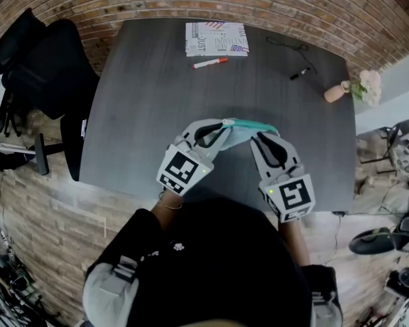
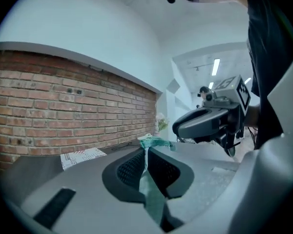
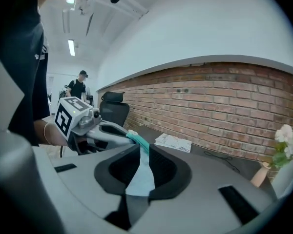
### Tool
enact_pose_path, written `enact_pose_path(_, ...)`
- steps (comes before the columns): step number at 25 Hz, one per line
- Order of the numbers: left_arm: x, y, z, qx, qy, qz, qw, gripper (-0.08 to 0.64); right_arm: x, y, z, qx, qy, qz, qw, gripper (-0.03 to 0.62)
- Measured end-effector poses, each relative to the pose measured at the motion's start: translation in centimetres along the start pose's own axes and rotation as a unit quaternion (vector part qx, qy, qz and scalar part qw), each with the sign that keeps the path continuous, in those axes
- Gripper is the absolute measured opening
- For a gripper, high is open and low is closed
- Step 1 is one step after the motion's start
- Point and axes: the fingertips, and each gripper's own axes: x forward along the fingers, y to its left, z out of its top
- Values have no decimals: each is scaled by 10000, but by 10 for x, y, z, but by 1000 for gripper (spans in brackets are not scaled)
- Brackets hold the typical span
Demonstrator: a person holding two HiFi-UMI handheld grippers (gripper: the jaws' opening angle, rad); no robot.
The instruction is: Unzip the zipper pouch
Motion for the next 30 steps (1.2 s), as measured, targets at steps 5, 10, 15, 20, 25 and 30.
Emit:
enact_pose_path(5, 8, -19, -10, 1108, 415, -19, 9930, 15, 20, 24, 16, -349, -20, 312, 9989, 66)
enact_pose_path(10, 14, -36, -18, 1922, 712, -73, 9788, 15, 24, 31, 8, -495, 161, 362, 9980, 80)
enact_pose_path(15, 19, -40, -21, 2135, 841, -74, 9733, 15, 26, 27, 2, -470, 243, 275, 9982, 80)
enact_pose_path(20, 19, -45, -26, 2888, 1085, -10, 9512, 15, 21, 26, -3, -225, 230, 316, 9990, 71)
enact_pose_path(25, 18, -45, -27, 3181, 1199, 31, 9404, 15, 14, 23, -4, -1, 167, 281, 9995, 64)
enact_pose_path(30, 13, -43, -30, 3348, 1313, 119, 9330, 15, 8, 21, -9, 20, 228, 176, 9996, 28)
